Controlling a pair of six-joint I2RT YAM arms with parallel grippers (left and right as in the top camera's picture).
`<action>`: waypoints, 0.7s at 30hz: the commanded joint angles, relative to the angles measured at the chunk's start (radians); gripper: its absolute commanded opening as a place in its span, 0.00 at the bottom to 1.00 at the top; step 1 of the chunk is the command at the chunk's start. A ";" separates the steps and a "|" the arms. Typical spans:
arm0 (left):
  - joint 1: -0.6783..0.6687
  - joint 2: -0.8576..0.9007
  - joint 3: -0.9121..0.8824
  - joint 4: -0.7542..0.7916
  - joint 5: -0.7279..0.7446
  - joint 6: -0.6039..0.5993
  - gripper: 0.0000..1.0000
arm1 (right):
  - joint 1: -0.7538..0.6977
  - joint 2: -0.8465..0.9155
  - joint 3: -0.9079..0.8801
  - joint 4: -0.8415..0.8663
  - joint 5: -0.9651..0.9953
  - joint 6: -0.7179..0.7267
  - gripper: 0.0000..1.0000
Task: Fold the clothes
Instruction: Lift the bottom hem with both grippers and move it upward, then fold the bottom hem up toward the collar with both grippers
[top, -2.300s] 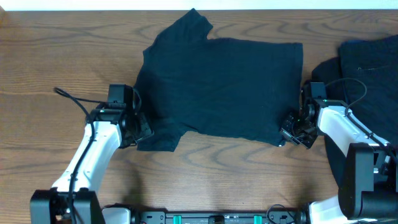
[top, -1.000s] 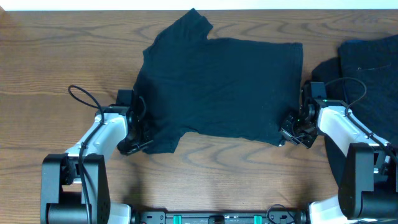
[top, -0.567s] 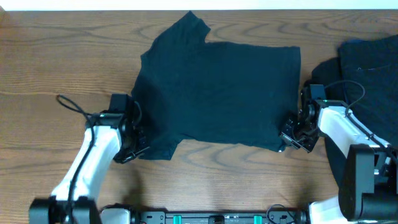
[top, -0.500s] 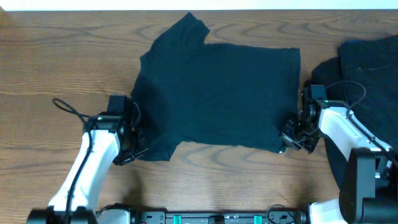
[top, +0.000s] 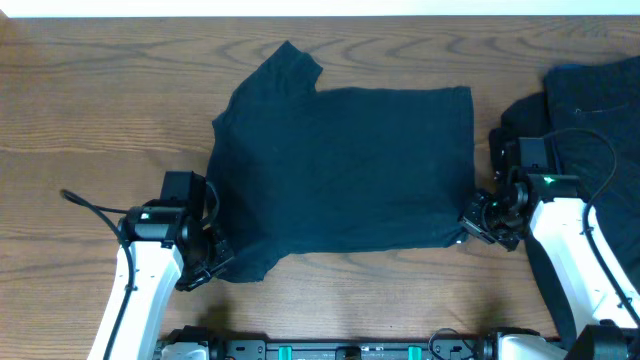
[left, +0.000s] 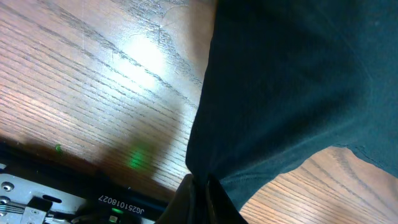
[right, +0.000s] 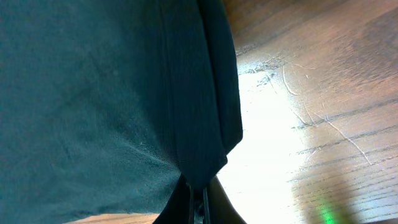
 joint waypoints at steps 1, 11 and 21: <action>-0.002 -0.004 0.042 -0.016 -0.003 -0.013 0.06 | -0.005 -0.008 0.031 0.003 -0.020 -0.021 0.01; -0.002 0.080 0.196 0.010 -0.005 0.050 0.06 | -0.005 0.000 0.117 0.064 -0.031 -0.024 0.01; -0.002 0.274 0.372 0.139 -0.005 0.100 0.06 | -0.005 0.102 0.117 0.211 -0.034 0.005 0.01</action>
